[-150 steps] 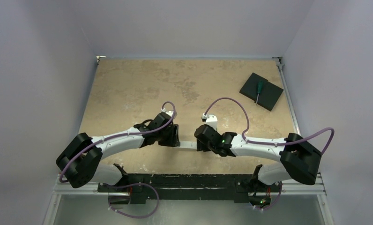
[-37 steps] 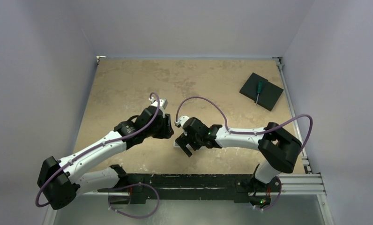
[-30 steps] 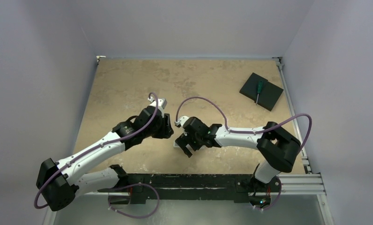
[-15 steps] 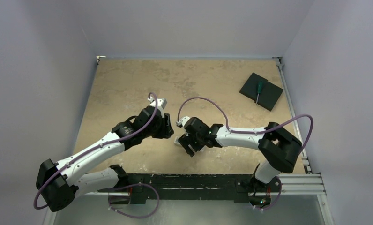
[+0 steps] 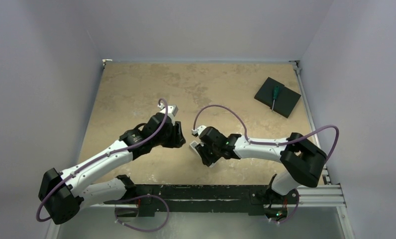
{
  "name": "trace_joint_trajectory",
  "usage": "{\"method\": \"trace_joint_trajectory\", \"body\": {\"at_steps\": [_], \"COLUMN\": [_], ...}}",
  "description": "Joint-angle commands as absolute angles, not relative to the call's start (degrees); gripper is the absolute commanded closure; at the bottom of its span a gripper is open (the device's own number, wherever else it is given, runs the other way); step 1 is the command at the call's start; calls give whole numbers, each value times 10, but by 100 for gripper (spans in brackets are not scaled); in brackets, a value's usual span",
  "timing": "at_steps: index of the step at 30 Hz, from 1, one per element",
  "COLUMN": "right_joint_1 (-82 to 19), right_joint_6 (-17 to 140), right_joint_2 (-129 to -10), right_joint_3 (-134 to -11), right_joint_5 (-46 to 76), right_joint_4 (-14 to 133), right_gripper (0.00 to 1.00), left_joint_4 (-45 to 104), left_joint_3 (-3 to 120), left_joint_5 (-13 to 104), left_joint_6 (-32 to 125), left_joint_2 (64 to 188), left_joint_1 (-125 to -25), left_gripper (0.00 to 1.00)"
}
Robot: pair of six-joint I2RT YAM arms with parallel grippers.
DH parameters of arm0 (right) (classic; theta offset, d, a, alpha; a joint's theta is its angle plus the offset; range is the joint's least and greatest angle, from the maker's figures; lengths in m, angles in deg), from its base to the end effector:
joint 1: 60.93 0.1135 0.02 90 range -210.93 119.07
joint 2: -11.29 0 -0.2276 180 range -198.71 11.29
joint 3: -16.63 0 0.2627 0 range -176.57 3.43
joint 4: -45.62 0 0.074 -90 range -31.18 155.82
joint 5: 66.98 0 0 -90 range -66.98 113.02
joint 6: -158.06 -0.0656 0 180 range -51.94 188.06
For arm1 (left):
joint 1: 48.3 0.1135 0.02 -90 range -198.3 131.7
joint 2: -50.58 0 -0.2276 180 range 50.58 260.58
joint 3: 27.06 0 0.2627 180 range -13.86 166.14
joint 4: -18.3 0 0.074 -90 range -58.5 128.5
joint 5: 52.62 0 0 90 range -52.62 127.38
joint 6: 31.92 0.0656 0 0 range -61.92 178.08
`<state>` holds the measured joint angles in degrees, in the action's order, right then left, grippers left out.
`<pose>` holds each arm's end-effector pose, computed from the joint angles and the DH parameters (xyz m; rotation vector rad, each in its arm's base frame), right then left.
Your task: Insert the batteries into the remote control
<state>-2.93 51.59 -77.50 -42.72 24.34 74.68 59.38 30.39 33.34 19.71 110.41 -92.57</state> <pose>0.1692 0.2679 0.0929 -0.9342 2.4882 0.4292 0.1961 -0.1847 0.2034 0.0877 2.4142 -0.6219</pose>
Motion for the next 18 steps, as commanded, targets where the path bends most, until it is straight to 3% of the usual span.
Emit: {"method": "trace_joint_trajectory", "body": {"at_steps": [1,5,11,18], "right_joint_1": [-24,-24,-24,-28], "right_joint_6": [483,466,427,390], "right_joint_2": [-744,-719,-668,-611], "right_joint_3": [-412,-407,-381,-349], "right_joint_5": [222,228,210,209], "right_joint_4": [772,769,734,699], "right_gripper": [67,78,83,84], "left_joint_4": [575,564,520,397], "left_joint_3": [302,296,265,197], "left_joint_5": [344,346,369,558], "left_joint_6": [191,189,172,158], "left_joint_2": [1105,1108,1112,1094], "left_joint_1": [-926,-926,-922,-824], "left_gripper": [57,57,56,53]}}
